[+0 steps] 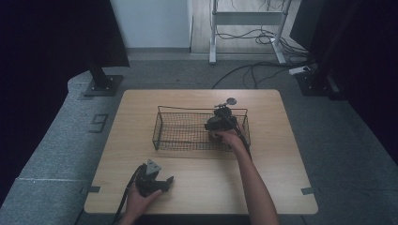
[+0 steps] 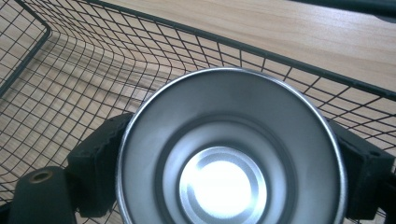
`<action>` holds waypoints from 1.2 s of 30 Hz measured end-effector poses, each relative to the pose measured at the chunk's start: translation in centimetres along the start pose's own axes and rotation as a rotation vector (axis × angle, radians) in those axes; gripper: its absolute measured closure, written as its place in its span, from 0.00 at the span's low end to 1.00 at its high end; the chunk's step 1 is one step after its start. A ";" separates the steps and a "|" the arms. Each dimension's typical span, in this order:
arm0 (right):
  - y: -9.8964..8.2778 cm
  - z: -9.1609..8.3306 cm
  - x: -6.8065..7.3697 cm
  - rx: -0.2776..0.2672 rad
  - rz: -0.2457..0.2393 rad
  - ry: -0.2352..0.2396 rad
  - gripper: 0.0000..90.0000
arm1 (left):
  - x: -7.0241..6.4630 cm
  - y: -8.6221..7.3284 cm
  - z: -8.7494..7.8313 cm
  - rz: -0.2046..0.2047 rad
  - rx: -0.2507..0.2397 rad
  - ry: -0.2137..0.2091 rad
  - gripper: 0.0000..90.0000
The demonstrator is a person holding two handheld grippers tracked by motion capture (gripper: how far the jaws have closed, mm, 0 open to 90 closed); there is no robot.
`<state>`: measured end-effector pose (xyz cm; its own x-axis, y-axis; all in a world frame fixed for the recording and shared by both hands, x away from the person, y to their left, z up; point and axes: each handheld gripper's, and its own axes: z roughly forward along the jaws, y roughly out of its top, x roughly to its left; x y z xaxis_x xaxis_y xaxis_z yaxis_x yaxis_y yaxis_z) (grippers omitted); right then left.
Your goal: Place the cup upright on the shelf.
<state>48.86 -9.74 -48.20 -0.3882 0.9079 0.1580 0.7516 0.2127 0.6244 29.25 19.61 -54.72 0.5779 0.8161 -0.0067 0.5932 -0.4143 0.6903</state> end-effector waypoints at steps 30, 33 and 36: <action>-1.4 -5.7 0.5 -0.235 -0.022 0.020 0.14 | 0.0 0.0 0.0 0.000 0.004 -0.001 0.18; -2.2 -6.7 0.7 -0.267 -0.030 0.033 0.14 | 0.0 0.0 0.0 0.000 0.002 -0.001 0.19; -2.8 -7.4 0.9 -0.285 -0.042 0.041 0.15 | 0.0 0.0 0.0 0.000 0.002 0.000 0.19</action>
<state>42.44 -12.15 -44.16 -0.4417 0.8837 0.1549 0.5566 0.1345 0.8199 29.24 19.61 -54.70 0.5782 0.8159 -0.0066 0.5944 -0.4156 0.6885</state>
